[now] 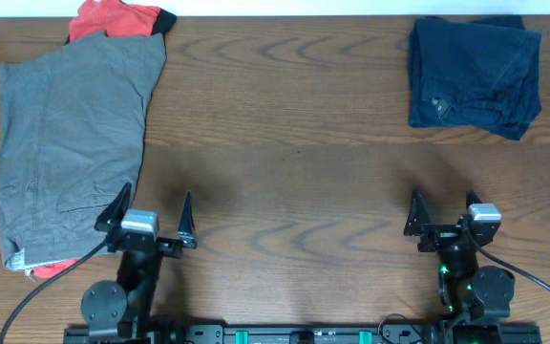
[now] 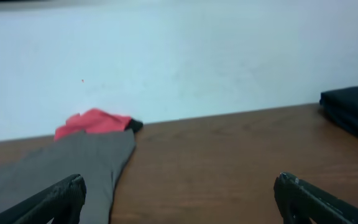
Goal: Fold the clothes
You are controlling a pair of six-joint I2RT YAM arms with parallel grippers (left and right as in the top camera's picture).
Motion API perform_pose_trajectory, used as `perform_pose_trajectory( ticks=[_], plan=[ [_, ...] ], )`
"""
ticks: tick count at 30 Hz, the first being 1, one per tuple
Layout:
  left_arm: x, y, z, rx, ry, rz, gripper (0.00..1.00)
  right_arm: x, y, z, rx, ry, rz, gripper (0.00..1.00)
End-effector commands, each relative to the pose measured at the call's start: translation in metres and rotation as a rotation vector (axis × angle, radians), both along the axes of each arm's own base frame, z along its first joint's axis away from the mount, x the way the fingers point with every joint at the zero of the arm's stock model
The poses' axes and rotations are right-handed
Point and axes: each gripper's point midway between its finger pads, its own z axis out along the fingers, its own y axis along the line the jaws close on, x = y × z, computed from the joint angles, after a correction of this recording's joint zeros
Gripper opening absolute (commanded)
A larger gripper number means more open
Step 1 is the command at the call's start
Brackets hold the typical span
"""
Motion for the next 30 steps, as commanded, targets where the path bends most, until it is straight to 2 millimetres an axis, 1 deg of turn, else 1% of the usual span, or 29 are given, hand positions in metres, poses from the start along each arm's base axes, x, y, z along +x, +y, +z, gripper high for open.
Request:
perform_pose_trajectory(
  ticks=[1, 9, 13, 15, 20, 26, 30],
  plan=[
    [0.000, 0.000, -0.002, 0.012, -0.013, 0.002, 0.98, 0.000, 0.001, -0.001, 0.010, -0.002, -0.001, 0.99],
    [0.011, 0.000, -0.012, 0.016, -0.094, -0.001, 0.98, 0.000, 0.001, 0.000, 0.010, -0.003, -0.001, 0.99],
    [0.012, -0.002, -0.021, 0.015, -0.081, -0.011, 0.98, 0.000, 0.001, -0.001, 0.010, -0.002, -0.001, 0.99],
    [0.014, -0.003, -0.027, 0.014, -0.064, -0.012, 0.98, 0.000, 0.001, -0.001, 0.010, -0.002, -0.001, 0.99],
    [0.017, -0.002, -0.052, 0.011, -0.004, -0.012, 0.98, 0.000, 0.001, -0.001, 0.010, -0.002, -0.001, 0.99],
    [0.017, -0.002, -0.062, 0.010, 0.038, -0.012, 0.98, 0.000, 0.001, -0.001, 0.010, -0.002, -0.001, 0.99],
    [0.016, -0.002, -0.083, 0.005, 0.126, -0.013, 0.98, 0.000, 0.001, -0.001, 0.010, -0.002, -0.001, 0.99]
  ],
)
